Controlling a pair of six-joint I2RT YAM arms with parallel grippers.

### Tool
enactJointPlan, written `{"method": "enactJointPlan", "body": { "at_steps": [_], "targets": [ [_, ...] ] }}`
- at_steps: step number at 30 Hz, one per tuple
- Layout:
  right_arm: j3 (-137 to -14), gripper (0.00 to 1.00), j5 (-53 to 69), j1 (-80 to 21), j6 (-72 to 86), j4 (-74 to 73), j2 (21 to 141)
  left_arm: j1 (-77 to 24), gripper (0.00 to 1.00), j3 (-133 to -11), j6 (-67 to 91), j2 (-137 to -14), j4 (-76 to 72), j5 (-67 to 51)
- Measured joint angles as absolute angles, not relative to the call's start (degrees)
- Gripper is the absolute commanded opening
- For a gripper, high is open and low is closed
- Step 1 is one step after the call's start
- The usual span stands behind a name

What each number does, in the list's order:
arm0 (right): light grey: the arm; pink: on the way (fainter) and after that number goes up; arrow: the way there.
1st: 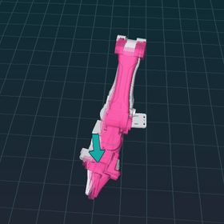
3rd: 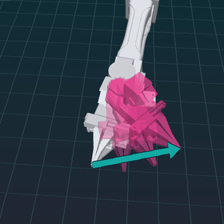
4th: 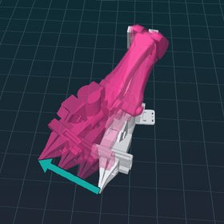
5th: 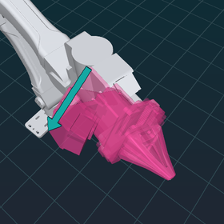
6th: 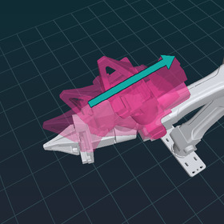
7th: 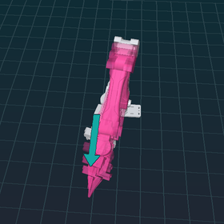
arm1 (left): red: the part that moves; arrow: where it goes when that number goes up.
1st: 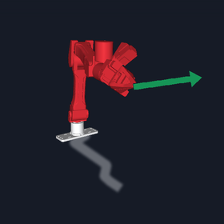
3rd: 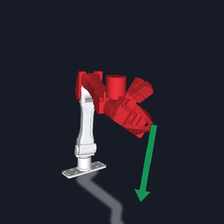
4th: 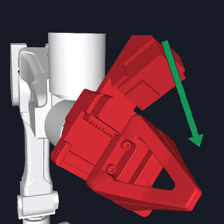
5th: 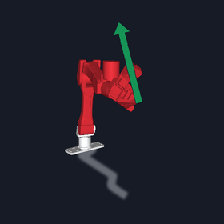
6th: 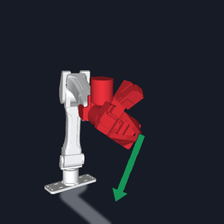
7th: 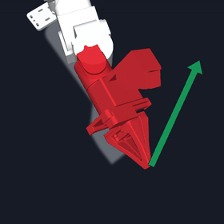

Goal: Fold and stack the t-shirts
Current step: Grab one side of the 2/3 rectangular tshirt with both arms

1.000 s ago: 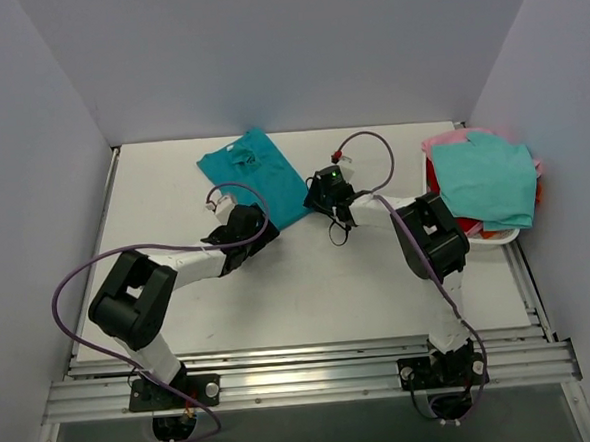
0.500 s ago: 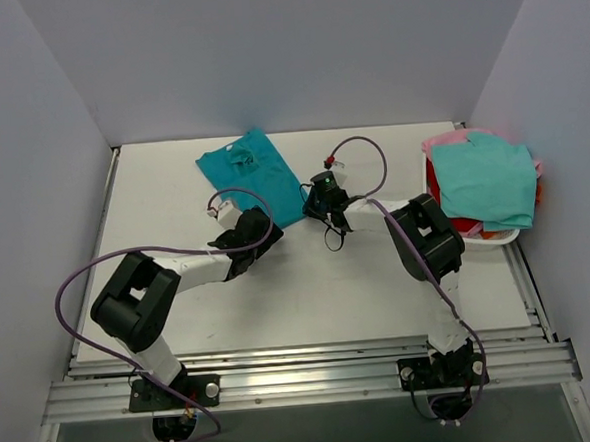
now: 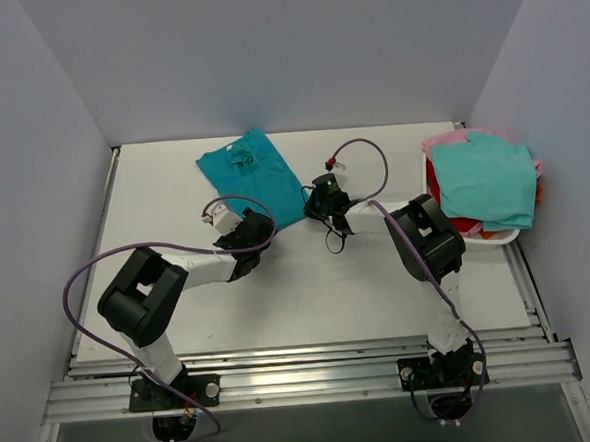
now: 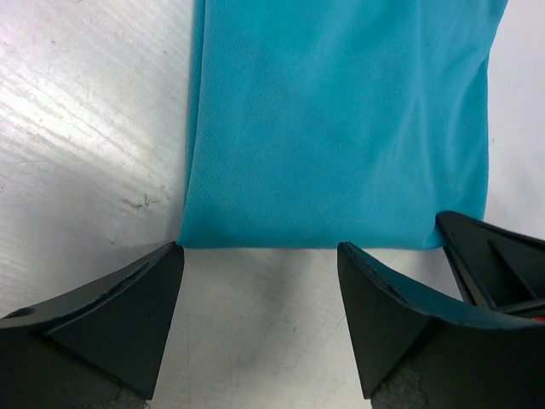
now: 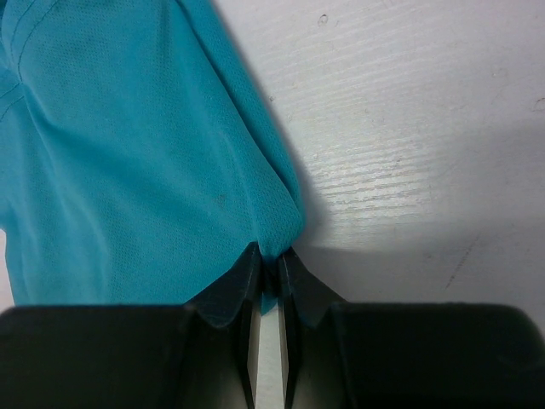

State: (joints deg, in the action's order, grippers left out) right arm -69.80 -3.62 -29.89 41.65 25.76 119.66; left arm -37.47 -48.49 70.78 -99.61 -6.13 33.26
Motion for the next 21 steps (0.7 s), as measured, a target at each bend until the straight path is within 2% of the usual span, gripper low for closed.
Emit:
{"method": "enactJointPlan", "body": {
  "at_steps": [6,10,11,14,15,16,21],
  "targets": [
    [-69.1,0.01,-3.6,-29.9,41.6,26.8,119.5,-37.5,0.72,-50.0,71.6,-102.0,-7.4,35.9],
    [-68.9,0.00,-3.6,-29.9,41.6,27.2,119.5,-37.5,0.48,-50.4,71.7,-103.3,-7.6,37.1],
    [-68.8,0.00,-3.6,-29.9,41.6,27.2,119.5,-37.5,0.36,-50.6,71.7,-103.6,-7.5,37.4],
    [-68.2,0.00,-3.6,-29.9,41.7,28.1,119.3,-37.5,0.19,-50.9,71.6,-104.6,-7.3,37.8],
    [-67.8,0.00,-3.6,-29.9,41.8,28.6,119.2,-37.5,0.06,-51.0,71.5,-104.8,-7.2,37.7],
    [-67.0,0.00,-3.6,-29.9,41.9,29.2,118.8,-37.5,0.03,-51.0,71.7,-104.9,-7.3,37.7],
    [-61.7,0.00,-4.0,-30.0,42.6,30.0,115.1,-37.7,0.02,-51.0,70.7,-104.8,-7.4,37.6]
  ]
}}
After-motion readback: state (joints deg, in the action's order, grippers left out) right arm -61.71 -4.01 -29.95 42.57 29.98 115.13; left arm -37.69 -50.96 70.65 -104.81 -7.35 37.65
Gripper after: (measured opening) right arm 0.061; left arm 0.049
